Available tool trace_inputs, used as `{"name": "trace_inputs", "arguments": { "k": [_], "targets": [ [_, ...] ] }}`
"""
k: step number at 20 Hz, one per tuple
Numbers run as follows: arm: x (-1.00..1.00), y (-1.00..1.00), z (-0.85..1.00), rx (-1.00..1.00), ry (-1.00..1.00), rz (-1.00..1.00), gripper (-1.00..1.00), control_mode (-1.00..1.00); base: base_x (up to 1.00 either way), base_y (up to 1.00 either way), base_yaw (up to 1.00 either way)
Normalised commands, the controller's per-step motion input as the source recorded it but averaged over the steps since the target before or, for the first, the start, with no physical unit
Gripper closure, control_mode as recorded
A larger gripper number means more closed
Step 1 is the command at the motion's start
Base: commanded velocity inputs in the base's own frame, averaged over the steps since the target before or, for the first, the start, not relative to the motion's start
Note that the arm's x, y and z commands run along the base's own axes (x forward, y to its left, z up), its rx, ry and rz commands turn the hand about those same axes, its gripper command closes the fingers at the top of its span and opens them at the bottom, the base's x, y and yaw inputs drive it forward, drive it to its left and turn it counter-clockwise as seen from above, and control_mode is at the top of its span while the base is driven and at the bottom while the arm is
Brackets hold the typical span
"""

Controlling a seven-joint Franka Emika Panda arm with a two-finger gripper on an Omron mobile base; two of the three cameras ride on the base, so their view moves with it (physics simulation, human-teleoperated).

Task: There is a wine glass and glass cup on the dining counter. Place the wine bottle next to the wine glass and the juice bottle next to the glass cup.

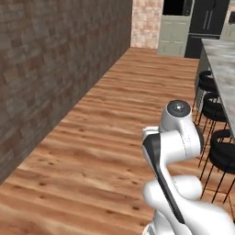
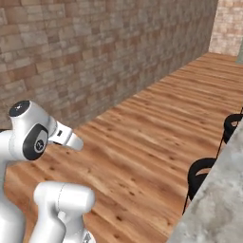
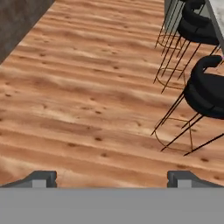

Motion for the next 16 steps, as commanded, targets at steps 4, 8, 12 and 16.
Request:
{"name": "trace_inputs", "arguments": {
  "k": [4, 8, 12, 16],
  "targets": [
    [0.0, 0.0, 0.0, 0.0, 0.0, 0.0, -1.0, 1.0, 0.75, 0.0, -0.22],
    [0.0, 0.0, 0.0, 0.0, 0.0, 0.0, -1.0, 1.0, 0.78, 0.0, -0.18],
    [0.0, 0.0, 0.0, 0.0, 0.0, 0.0, -1.0, 1.0, 0.8, 0.0, -0.16],
    [0.0, 0.0, 0.0, 0.0, 0.0, 0.0, -1.0, 1.0, 0.82, 0.01, -0.15]
  ]
}}
